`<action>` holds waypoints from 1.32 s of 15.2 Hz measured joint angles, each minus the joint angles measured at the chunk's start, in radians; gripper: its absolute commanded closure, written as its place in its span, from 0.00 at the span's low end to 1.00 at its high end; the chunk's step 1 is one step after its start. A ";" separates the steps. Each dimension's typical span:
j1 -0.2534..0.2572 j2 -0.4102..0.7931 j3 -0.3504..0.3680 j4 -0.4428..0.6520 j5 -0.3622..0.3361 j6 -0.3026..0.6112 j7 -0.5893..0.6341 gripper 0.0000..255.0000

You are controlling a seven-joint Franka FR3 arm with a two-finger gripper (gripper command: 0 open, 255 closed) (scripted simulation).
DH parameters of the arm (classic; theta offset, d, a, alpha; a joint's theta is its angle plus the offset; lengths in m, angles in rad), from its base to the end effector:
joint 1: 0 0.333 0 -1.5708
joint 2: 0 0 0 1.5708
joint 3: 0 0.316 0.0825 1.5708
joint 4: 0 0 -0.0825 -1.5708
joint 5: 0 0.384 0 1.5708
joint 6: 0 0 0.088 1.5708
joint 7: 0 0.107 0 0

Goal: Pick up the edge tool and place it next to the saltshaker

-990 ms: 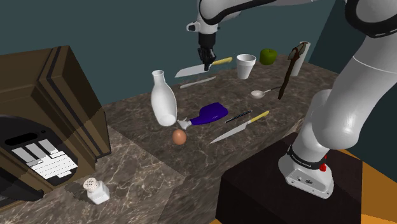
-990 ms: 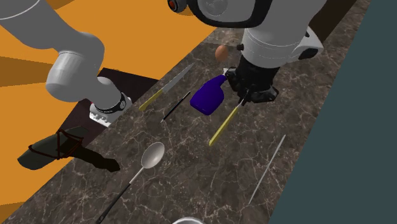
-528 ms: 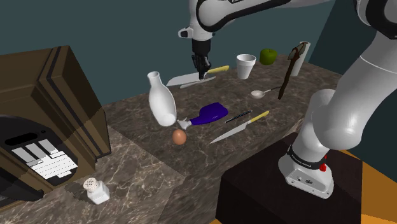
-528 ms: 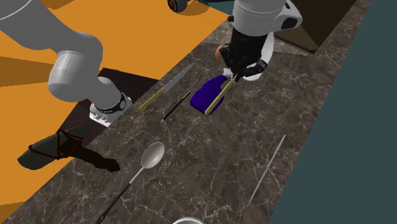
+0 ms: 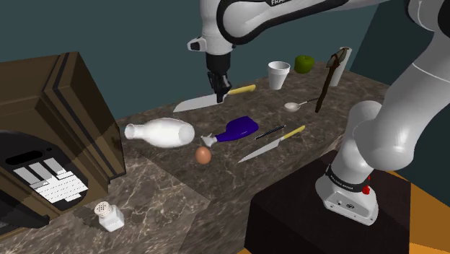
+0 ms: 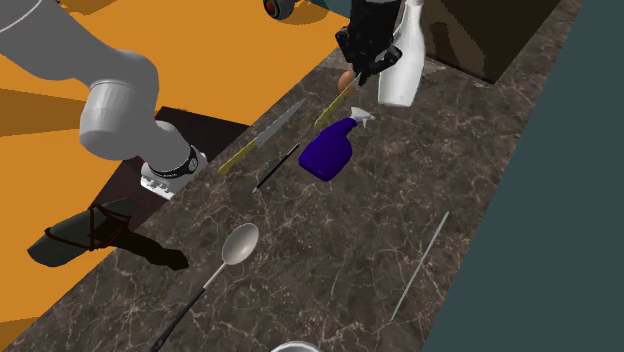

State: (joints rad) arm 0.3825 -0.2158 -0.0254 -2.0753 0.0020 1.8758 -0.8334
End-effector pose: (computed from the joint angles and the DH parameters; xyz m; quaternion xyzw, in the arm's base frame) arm 0.4633 0.1722 0.5235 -0.8280 -0.5607 -0.0088 0.0017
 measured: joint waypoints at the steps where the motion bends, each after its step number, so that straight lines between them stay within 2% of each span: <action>1: 0.010 0.002 0.014 -0.002 0.003 0.004 0.023 1.00; 8: 0.083 0.028 0.121 0.027 0.020 0.004 0.196 1.00; 20: 0.205 0.202 0.281 0.218 0.000 -0.014 0.485 1.00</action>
State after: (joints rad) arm 0.5871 -0.0134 0.2553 -1.8569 0.0020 1.8620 -0.3487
